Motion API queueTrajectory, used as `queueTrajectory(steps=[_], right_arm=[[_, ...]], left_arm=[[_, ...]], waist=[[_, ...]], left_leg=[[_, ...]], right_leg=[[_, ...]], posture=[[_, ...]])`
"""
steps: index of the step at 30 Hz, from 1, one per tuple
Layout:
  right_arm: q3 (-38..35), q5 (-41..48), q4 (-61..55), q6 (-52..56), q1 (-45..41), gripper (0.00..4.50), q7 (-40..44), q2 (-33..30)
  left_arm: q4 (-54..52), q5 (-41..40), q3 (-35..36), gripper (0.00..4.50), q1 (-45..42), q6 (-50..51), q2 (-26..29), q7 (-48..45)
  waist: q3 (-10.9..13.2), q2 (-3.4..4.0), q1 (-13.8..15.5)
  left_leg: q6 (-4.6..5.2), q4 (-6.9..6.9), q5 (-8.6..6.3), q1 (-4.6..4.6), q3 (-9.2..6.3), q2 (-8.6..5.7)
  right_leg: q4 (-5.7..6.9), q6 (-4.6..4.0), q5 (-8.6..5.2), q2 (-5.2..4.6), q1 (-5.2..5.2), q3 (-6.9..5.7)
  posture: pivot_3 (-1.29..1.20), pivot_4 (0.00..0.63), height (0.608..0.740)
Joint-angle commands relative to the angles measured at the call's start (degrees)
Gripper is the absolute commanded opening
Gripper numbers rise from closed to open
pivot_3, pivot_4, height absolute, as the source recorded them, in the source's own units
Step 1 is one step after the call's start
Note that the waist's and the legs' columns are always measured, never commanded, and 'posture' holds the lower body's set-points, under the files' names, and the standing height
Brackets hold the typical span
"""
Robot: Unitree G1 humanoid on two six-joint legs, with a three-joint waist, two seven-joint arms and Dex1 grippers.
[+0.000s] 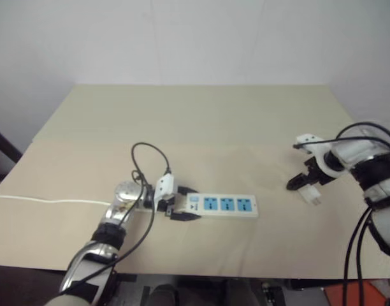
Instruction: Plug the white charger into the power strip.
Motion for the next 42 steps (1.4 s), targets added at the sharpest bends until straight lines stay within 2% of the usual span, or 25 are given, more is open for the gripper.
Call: queueTrajectory(steps=[1, 16, 19, 27, 32, 35, 37, 42], right_arm=[[0.71, -4.07, 4.07, -2.09, -2.99, 4.5, 2.66, 0.66], [-2.22, -9.76, 11.45, -4.44, -2.77, 4.5, 5.51, 4.66], [-2.73, -10.18, 11.74, -4.56, -2.36, 3.91, 5.66, 4.91], [-3.35, -10.96, 11.01, -3.66, -1.7, 1.12, 7.19, 5.21], [-4.18, -11.04, 9.23, -3.36, -1.69, 1.13, 7.8, 4.78], [-7.32, -10.15, 6.76, -3.34, -2.42, 1.13, 6.26, 4.15], [-11.74, -8.09, -0.1, -3.8, -1.69, 1.13, 5.82, 2.54], [-31.87, 2.44, -23.66, -3.58, 6.72, 1.13, 0.63, 3.02]], left_arm=[[-0.97, 1.2, -2.28, 3.29, 2.13, 1.16, -0.05, 0.56], [-2.47, 1.04, -2.28, 3.29, 2.98, 2.26, 0.79, 1.45], [-2.5, 1.08, -2.3, 3.29, 2.94, 2.29, 0.88, 1.45], [-2.09, 1.1, -2.08, 3.29, 2.59, 2.25, 1.14, 1.52], [-1.73, 1.2, -1.98, 3.29, 2.42, 2.13, 1.4, 1.56], [-1.51, 1.21, -1.98, 3.29, 2.37, 2.08, 1.52, 1.45], [-1.31, 1.23, -2.07, 3.29, 2.16, 2.22, 1.59, 1.25], [0.33, 1.4, -2.07, 3.29, 0.54, 2.29, 1.64, 0.89]], waist=[[-0.02, 0.04, -0.01], [-0.07, 0.11, -0.26], [-0.07, 0.12, -0.31], [-0.08, 0.13, -0.39], [-0.09, 0.14, -0.51], [-0.09, 0.14, -0.58], [-0.09, 0.15, -0.61], [-0.09, 0.14, -0.68]], left_leg=[[-0.03, 0.0, 0.02, -0.03, 0.01, 0.0], [-0.15, 0.0, 0.08, -0.08, 0.04, 0.0], [-0.15, 0.0, 0.08, -0.08, 0.03, 0.0], [-0.15, 0.0, 0.09, -0.07, 0.03, 0.0], [-0.16, 0.0, 0.09, -0.07, 0.03, 0.0], [-0.17, 0.0, 0.09, -0.07, 0.03, 0.0], [-0.17, 0.0, 0.1, -0.07, 0.02, 0.0], [-0.17, -0.01, 0.1, -0.12, -0.06, 0.0]], right_leg=[[0.02, 0.0, 0.0, 0.0, -0.08, 0.01], [0.07, -0.01, 0.01, 0.0, -0.18, 0.03], [0.07, -0.01, 0.01, 0.0, -0.18, 0.03], [0.08, -0.02, 0.01, 0.0, -0.17, 0.03], [0.1, -0.02, 0.01, 0.0, -0.17, 0.03], [0.1, -0.02, 0.01, 0.0, -0.17, 0.03], [0.11, -0.02, 0.01, 0.0, -0.19, 0.03], [0.1, -0.01, 0.02, 0.02, -0.2, 0.01]], posture=[[0.0, 0.15, 0.74], [0.0, 0.15, 0.74], [0.0, 0.15, 0.74], [0.0, 0.15, 0.74], [0.0, 0.15, 0.74], [0.0, 0.15, 0.74], [0.0, 0.15, 0.74], [0.0, 0.15, 0.74]])
